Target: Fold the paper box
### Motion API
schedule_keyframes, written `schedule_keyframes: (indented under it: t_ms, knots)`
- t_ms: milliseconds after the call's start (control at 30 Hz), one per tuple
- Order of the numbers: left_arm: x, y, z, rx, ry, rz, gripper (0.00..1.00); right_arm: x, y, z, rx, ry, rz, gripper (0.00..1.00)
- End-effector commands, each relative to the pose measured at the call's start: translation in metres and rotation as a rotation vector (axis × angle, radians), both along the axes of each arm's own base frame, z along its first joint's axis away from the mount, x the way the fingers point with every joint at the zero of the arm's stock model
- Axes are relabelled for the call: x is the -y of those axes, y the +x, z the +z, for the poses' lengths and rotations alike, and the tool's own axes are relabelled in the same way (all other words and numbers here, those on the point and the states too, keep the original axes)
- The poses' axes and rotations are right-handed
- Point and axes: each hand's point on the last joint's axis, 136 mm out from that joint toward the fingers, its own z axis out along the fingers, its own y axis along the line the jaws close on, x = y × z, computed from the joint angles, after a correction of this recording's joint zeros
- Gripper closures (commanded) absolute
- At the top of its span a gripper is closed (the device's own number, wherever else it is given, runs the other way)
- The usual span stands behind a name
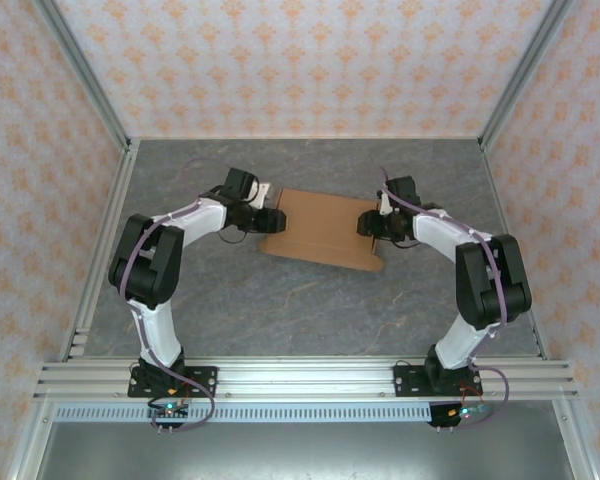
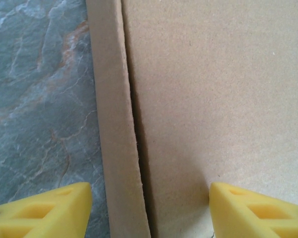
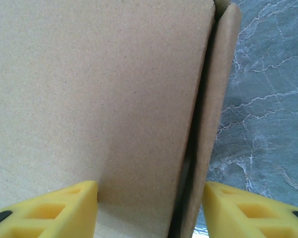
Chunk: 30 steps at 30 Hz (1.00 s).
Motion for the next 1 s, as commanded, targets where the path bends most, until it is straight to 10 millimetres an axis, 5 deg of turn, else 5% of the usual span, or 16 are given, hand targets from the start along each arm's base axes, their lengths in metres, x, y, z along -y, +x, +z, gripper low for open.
schedule_keyframes:
  t_ms: [0,367,600,800,967]
  knots:
    - [-0.013,-0.003,-0.006,0.007,0.056,0.059,0.37,0.016,-0.007,-0.017,-0.057,-0.096,-0.011,0.47]
    - [-0.016,-0.032,-0.009,0.012,0.062,0.124,0.37,-0.001,0.018,-0.001,-0.041,-0.049,0.015,0.47]
    - [-0.053,-0.035,0.017,0.12,0.174,0.263,0.31,0.021,0.026,0.032,0.036,-0.119,-0.041,0.35]
    - [-0.064,-0.029,0.052,0.209,0.206,0.294,0.25,0.01,-0.004,0.072,0.138,0.01,-0.06,0.33]
    - [-0.071,-0.008,0.077,0.279,0.243,0.291,0.16,-0.038,-0.061,0.081,0.148,0.131,0.038,0.35]
